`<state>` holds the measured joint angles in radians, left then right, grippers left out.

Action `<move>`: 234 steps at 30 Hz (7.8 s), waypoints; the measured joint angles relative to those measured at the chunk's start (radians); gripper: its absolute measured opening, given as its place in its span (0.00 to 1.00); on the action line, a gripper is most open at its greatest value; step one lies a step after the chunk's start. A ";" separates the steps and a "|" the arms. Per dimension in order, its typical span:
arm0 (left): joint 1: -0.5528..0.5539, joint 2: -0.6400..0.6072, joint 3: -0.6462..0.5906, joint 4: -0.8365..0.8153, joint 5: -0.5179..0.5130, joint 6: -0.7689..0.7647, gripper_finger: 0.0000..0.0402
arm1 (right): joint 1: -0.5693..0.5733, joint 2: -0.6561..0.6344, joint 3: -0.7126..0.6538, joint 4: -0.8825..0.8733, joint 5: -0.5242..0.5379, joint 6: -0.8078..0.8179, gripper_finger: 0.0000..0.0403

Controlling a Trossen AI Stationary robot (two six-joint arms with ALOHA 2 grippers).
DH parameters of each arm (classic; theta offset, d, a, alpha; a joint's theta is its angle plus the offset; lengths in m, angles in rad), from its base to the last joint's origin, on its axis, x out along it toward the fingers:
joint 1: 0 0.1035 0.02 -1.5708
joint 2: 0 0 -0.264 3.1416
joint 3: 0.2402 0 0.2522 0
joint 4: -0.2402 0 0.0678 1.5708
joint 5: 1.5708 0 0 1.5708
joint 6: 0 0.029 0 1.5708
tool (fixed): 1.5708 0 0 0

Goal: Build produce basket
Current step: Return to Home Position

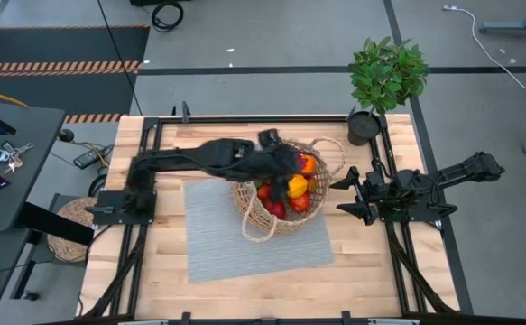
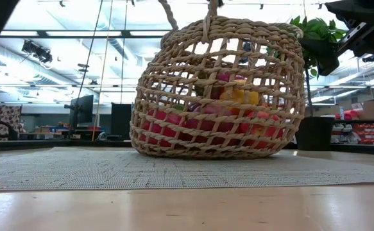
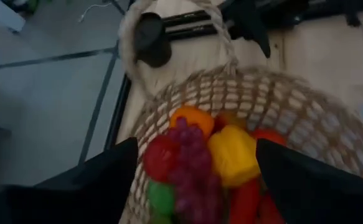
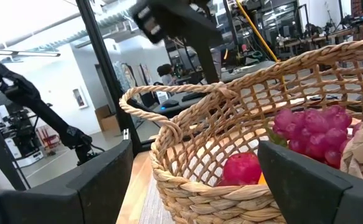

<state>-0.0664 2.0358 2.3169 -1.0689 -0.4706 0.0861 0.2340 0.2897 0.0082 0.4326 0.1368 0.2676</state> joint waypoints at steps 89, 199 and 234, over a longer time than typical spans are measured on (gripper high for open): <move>-0.161 -1.875 -2.308 1.189 -0.027 0.138 0.46 | 0.000 -0.015 -0.001 -0.325 0.000 -0.001 0.86; -0.161 -1.872 -2.310 1.132 0.124 -0.512 0.44 | 0.000 -0.035 -0.002 -0.396 -0.008 0.000 0.86; -0.161 -1.872 -2.310 1.132 0.124 -0.512 0.45 | 0.000 -0.035 -0.002 -0.396 -0.008 0.000 0.86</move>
<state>-0.2276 0.1635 0.0071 0.0635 -0.3462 -0.4257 0.2340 0.2550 0.0065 0.0364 0.1285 0.2676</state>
